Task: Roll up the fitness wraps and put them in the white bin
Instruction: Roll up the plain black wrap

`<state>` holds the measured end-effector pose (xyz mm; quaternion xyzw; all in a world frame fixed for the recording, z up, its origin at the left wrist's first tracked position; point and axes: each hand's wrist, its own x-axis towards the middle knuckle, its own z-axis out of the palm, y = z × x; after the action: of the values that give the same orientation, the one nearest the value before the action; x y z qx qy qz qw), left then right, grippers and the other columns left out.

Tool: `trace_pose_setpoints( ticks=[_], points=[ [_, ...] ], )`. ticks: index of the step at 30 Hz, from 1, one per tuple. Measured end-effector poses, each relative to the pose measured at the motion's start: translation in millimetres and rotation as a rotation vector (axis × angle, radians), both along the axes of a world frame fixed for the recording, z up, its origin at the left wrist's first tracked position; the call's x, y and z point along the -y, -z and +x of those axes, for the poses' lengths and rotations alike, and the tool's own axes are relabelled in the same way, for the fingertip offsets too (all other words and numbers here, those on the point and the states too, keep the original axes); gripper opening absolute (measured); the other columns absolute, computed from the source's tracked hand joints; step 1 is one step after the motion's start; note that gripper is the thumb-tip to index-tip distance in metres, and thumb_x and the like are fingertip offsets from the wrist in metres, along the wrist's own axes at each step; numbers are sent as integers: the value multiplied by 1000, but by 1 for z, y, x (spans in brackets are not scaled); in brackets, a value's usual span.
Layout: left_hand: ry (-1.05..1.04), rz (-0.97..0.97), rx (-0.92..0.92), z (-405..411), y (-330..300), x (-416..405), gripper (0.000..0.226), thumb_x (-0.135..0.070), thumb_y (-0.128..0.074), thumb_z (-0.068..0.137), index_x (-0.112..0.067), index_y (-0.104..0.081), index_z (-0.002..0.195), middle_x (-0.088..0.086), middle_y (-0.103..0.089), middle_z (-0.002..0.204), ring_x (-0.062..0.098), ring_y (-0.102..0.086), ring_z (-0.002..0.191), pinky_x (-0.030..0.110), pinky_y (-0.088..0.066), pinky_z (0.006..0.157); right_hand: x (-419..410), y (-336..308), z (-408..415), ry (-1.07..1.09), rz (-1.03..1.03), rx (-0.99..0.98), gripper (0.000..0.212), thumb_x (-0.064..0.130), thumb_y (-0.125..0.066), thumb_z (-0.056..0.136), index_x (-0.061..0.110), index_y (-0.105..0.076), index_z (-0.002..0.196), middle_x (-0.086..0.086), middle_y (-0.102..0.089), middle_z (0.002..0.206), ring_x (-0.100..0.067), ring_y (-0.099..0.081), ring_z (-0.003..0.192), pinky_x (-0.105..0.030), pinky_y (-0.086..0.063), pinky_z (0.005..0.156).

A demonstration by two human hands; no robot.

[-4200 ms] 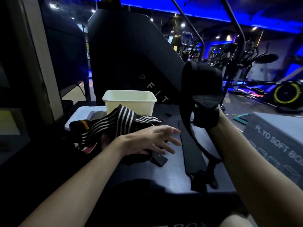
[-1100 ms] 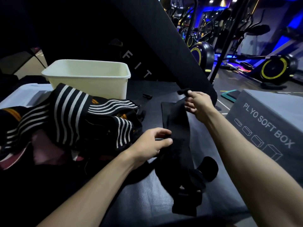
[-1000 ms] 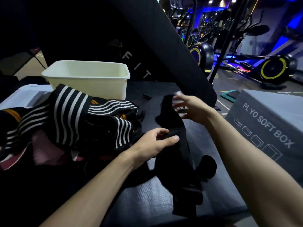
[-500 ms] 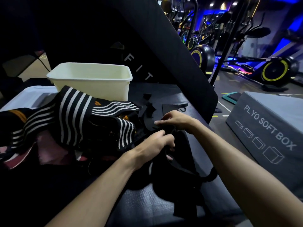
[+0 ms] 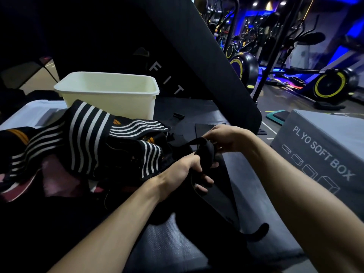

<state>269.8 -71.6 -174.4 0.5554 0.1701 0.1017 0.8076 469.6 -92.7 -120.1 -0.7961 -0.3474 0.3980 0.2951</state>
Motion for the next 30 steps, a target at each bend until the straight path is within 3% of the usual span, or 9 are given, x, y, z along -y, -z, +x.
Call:
trace_pose_setpoints(
  ticks=[6, 10, 12, 14, 15, 17, 21, 24, 30],
  points=[
    [46, 31, -143, 0, 2, -8, 68, -43, -55, 75, 3, -69, 123, 16, -70, 126, 44, -64, 110, 53, -42, 107, -7, 8, 32, 379, 558, 73, 15, 2, -71, 91, 9, -66, 104, -6, -61, 78, -7, -57, 52, -22, -47, 42],
    [111, -67, -160, -4, 3, -11, 62, -30, -45, 88, 16, -61, 125, 26, -69, 113, 44, -65, 105, 49, -48, 108, -15, 42, 50, 375, 282, 200, 10, 5, -71, 92, 10, -63, 89, -9, -59, 73, -18, -55, 56, -22, -45, 42],
    [94, 29, -166, -4, 4, -12, 39, -22, -52, 89, 13, -63, 101, 18, -63, 86, 37, -61, 76, 39, -61, 88, -19, 58, 57, 353, 215, 235, 8, 10, -71, 92, 8, -66, 86, -10, -62, 72, -24, -59, 58, -24, -50, 46],
    [69, 124, -139, -2, 7, -9, 18, -6, -51, 92, -7, -51, 74, 2, -45, 56, 13, -42, 42, 17, -42, 43, -22, 64, 64, 351, 214, 263, 10, 16, -74, 89, 7, -73, 95, -14, -75, 87, -33, -74, 77, -42, -64, 68],
    [87, 126, -118, -3, 8, -7, 22, -1, -49, 93, -11, -50, 74, -2, -45, 52, 7, -39, 37, 16, -33, 37, -22, 65, 66, 341, 205, 272, 14, 18, -76, 88, 10, -74, 99, -15, -77, 93, -35, -76, 86, -50, -64, 77],
    [151, 69, -67, -7, 7, -3, 14, 4, -49, 94, -6, -58, 90, 3, -59, 64, 7, -54, 47, 18, -43, 43, -22, 63, 68, 323, 189, 299, 21, 22, -78, 86, 13, -74, 105, -14, -77, 97, -33, -76, 89, -53, -63, 80],
    [232, 30, -7, -13, 8, 2, 17, 2, -58, 90, -4, -63, 106, 8, -71, 83, 13, -68, 65, 25, -56, 57, -10, 56, 51, 300, 264, 274, 44, 20, -79, 89, 7, -65, 128, -6, -68, 85, -16, -64, 66, -28, -53, 54],
    [184, 122, -86, -15, 13, 8, 19, 8, -46, 100, -1, -63, 105, 2, -72, 73, 6, -65, 53, 18, -51, 48, 10, 46, 31, 319, 336, 135, 69, 20, -80, 89, 3, -45, 146, -5, -58, 89, -12, -56, 62, -26, -50, 56],
    [93, 322, -114, -15, 19, 19, 24, 1, -49, 103, -3, -61, 124, 5, -71, 94, 8, -67, 68, 19, -51, 54, 93, 25, -33, 226, 348, 17, 69, 21, -79, 89, 7, -44, 146, -12, -64, 98, -18, -62, 73, -29, -57, 69]
  ],
)
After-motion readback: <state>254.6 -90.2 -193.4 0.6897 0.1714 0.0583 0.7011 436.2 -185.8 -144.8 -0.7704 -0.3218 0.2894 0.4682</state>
